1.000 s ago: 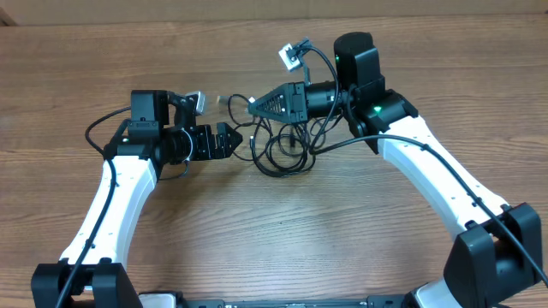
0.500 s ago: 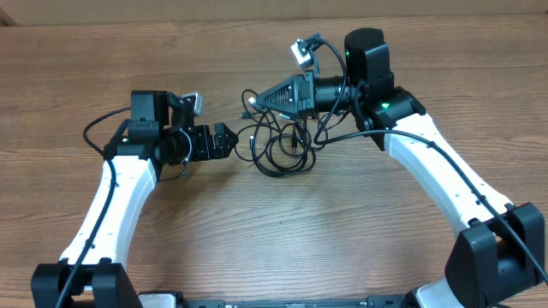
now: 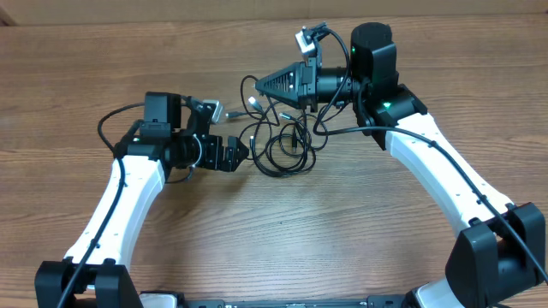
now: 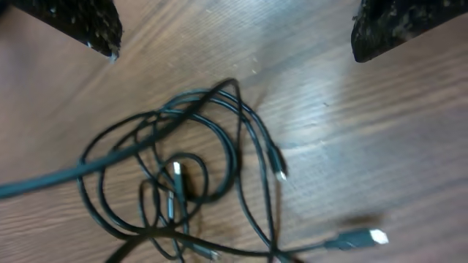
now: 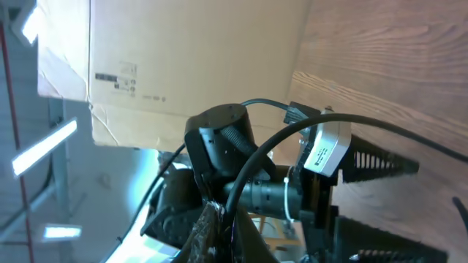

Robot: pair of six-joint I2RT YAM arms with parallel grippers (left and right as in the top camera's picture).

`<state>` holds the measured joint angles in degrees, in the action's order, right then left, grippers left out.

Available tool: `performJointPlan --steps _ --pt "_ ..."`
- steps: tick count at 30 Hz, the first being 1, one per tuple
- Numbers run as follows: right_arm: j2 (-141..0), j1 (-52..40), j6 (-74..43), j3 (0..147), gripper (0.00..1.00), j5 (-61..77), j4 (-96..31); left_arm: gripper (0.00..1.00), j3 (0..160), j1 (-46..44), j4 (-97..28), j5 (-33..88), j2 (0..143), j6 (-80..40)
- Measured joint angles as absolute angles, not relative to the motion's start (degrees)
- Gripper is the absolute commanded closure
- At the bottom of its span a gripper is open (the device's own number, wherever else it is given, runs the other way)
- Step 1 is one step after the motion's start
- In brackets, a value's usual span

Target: Untangle cables

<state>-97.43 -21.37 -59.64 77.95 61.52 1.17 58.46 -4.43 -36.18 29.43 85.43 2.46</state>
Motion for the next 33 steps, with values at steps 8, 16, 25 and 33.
performJointPlan --steps 8,16,25,33 --pt "-97.36 -21.21 -72.55 78.0 0.96 62.96 15.7 0.0 58.46 -4.43 -33.12 26.33 87.39 3.62" --pt "-97.23 -21.02 -82.67 78.06 0.96 65.19 24.95 0.0 58.46 -4.43 -29.36 35.51 90.5 5.58" --pt "-97.23 -21.04 -86.43 78.06 0.96 66.35 24.8 0.13 58.46 -4.43 -22.24 41.06 91.09 7.53" --pt "-97.23 -21.02 -91.55 78.06 0.96 66.39 24.91 0.1 58.46 -6.35 -20.91 41.85 91.09 7.31"
